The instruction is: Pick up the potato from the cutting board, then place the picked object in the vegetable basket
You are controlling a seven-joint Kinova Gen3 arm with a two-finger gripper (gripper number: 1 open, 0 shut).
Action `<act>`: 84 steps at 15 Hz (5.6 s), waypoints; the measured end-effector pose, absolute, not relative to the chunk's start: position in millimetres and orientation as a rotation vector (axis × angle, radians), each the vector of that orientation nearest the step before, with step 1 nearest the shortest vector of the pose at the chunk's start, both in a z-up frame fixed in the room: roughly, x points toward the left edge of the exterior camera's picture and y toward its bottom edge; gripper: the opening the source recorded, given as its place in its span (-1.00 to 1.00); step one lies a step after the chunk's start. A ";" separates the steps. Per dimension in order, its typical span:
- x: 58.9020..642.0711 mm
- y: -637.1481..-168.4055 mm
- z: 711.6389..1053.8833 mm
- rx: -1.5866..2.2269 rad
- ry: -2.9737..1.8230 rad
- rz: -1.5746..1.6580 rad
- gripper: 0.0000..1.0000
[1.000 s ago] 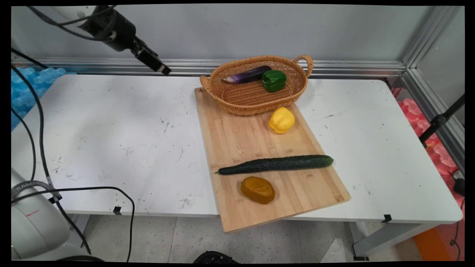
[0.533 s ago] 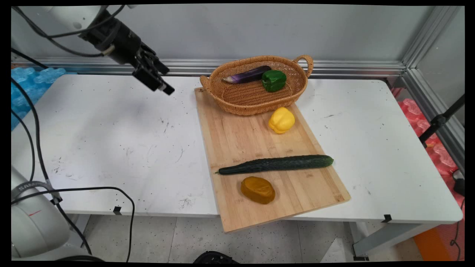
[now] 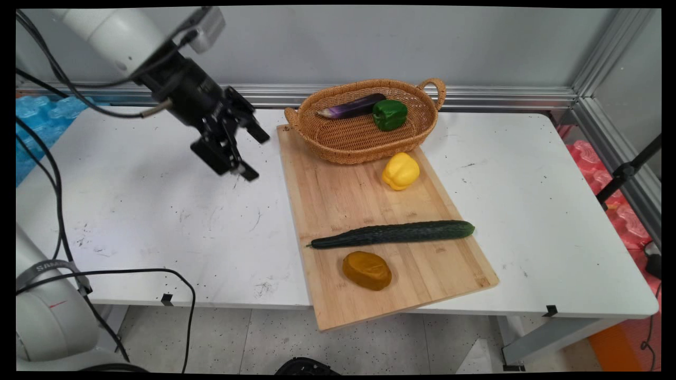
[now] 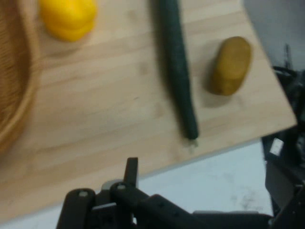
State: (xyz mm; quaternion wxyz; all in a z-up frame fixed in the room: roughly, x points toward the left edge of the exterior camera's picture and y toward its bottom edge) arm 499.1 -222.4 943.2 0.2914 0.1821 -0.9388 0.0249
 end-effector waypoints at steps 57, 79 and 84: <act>390.0 -303.8 964.8 0.673 -2.449 0.175 -1.00; 436.5 -477.0 868.0 1.333 -2.311 0.318 -1.00; 429.3 -493.3 828.3 1.339 -2.379 0.276 -1.00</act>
